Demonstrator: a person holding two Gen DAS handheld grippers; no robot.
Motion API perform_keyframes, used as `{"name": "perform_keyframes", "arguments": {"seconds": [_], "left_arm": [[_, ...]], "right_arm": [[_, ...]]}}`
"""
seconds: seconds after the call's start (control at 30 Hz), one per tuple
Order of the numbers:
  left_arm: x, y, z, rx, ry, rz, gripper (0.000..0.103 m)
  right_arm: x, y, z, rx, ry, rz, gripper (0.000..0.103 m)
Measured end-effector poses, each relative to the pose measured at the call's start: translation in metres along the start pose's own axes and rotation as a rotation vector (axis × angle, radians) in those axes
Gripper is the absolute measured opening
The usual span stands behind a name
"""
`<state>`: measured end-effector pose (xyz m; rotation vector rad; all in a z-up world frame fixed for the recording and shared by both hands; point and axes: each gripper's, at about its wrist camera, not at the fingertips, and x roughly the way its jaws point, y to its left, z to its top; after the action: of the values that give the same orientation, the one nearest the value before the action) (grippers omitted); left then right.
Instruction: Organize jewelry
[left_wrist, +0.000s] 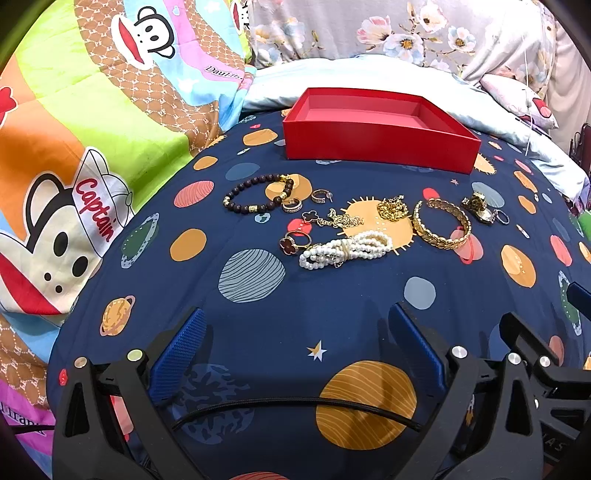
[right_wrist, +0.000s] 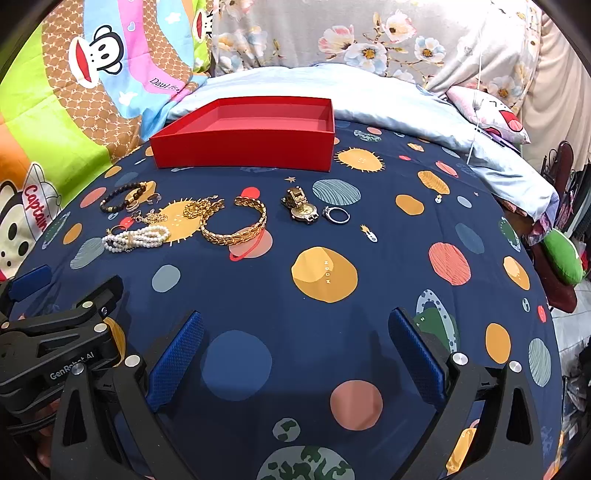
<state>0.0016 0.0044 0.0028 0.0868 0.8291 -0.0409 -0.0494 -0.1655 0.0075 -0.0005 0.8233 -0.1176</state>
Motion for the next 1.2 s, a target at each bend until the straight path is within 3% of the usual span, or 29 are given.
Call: {"name": "perform_keyframes", "arguments": {"seconds": [1.2], "left_arm": [[-0.0027, -0.0029, -0.0004, 0.004, -0.007, -0.01, 0.095]], "right_arm": [[-0.0036, -0.0009, 0.0005, 0.006, -0.007, -0.022, 0.098]]}}
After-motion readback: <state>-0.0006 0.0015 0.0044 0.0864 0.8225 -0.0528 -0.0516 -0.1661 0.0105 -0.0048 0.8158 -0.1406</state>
